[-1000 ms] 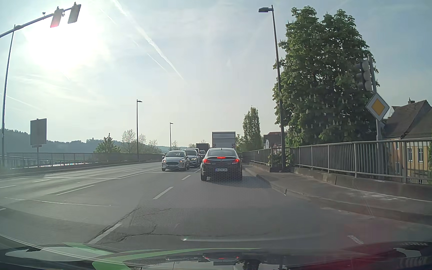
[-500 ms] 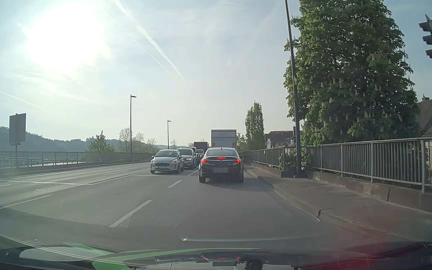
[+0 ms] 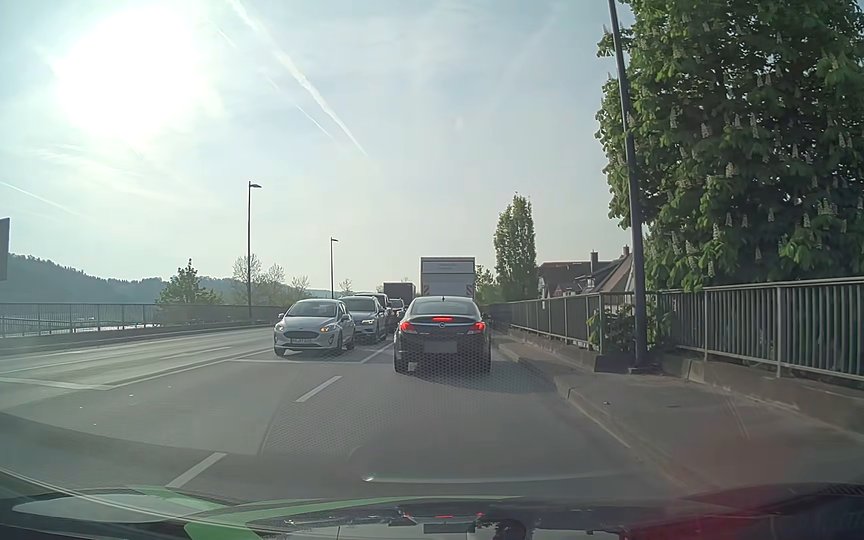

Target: Follow the waypoints while adhering to traffic rules and regulations

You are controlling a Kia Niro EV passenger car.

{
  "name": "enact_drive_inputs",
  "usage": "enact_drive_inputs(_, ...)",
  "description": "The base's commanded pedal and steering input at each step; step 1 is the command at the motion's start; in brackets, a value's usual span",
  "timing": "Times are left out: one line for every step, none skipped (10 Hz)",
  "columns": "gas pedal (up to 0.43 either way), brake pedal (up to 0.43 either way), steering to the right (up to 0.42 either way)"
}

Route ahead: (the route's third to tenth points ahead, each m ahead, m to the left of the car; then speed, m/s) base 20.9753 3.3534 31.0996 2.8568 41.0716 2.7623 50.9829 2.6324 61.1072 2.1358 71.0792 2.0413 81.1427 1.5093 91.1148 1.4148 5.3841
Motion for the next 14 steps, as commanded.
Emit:
enact_drive_inputs(0.0, 0.232, -0.002)
enact_drive_inputs(0.0, 0.232, -0.002)
enact_drive_inputs(0.0, 0.232, -0.002)
enact_drive_inputs(0.0, 0.232, -0.002)
enact_drive_inputs(0.0, 0.232, -0.002)
enact_drive_inputs(0.0, 0.195, -0.003)
enact_drive_inputs(0.0, 0.195, -0.002)
enact_drive_inputs(0.0, 0.195, -0.002)
enact_drive_inputs(0.0, 0.195, -0.002)
enact_drive_inputs(0.0, 0.201, -0.003)
enact_drive_inputs(0.0, 0.201, -0.002)
enact_drive_inputs(0.0, 0.201, -0.003)
enact_drive_inputs(0.0, 0.207, -0.001)
enact_drive_inputs(0.0, 0.201, -0.001)
